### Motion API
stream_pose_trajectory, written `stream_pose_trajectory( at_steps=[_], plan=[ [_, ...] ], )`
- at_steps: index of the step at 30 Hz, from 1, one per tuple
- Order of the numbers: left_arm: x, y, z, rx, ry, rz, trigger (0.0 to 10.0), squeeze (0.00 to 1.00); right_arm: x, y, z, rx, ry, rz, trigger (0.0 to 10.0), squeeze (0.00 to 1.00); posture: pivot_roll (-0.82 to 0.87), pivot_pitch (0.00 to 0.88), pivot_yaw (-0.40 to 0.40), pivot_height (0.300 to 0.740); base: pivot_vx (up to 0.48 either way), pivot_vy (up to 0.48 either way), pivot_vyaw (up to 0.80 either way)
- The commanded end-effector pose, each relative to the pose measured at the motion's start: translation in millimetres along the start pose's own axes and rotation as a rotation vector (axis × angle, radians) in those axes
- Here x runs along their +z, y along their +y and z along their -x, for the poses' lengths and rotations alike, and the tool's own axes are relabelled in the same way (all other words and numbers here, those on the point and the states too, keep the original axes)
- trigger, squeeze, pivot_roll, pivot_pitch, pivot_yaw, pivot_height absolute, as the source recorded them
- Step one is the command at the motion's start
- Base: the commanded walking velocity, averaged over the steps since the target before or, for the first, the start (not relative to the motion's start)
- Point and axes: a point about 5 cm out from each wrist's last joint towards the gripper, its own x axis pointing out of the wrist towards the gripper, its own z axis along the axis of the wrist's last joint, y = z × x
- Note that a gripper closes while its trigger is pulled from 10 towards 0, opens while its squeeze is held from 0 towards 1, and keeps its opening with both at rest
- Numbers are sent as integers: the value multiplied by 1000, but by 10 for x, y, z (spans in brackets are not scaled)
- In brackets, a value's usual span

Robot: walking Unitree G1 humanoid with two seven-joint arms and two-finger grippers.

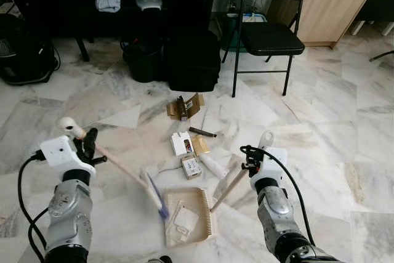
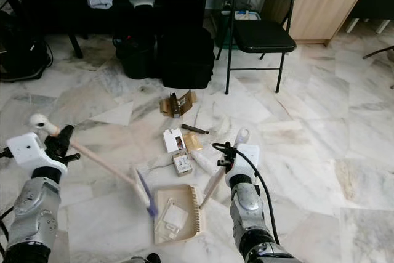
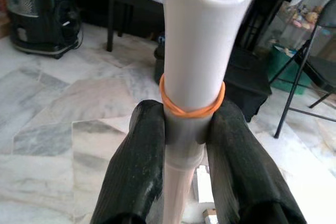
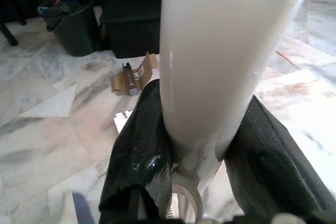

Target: Sweep floor

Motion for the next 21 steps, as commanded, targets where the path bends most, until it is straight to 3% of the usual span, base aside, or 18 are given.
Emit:
stream_pose_trajectory(
  at_steps=[1, 6, 12, 18, 21],
  plan=[
    [31, -25, -4, -2, -31, -16, 10000, 0, 39, -53, -16, -19, -15, -29, 10000, 0, 130, 106, -77, 740, 0, 0, 0],
    [21, -15, 6, 31, -51, -103, 10000, 0, 23, -70, -12, -24, -5, -87, 10000, 0, 128, 110, -76, 740, 0, 0, 0],
    [1, -37, 13, 46, -62, -122, 10000, 0, 102, 80, -24, 77, -70, -73, 10000, 0, 127, 115, -75, 740, 0, 0, 0],
    [9, -43, 7, 79, -87, -156, 10000, 0, 119, 114, -30, 95, -81, -96, 10000, 0, 125, 117, -75, 740, 0, 0, 0],
    [0, -41, -5, 76, -81, -231, 10000, 0, 120, 106, -25, 95, -86, -102, 10000, 0, 123, 118, -75, 740, 0, 0, 0]
  ],
)
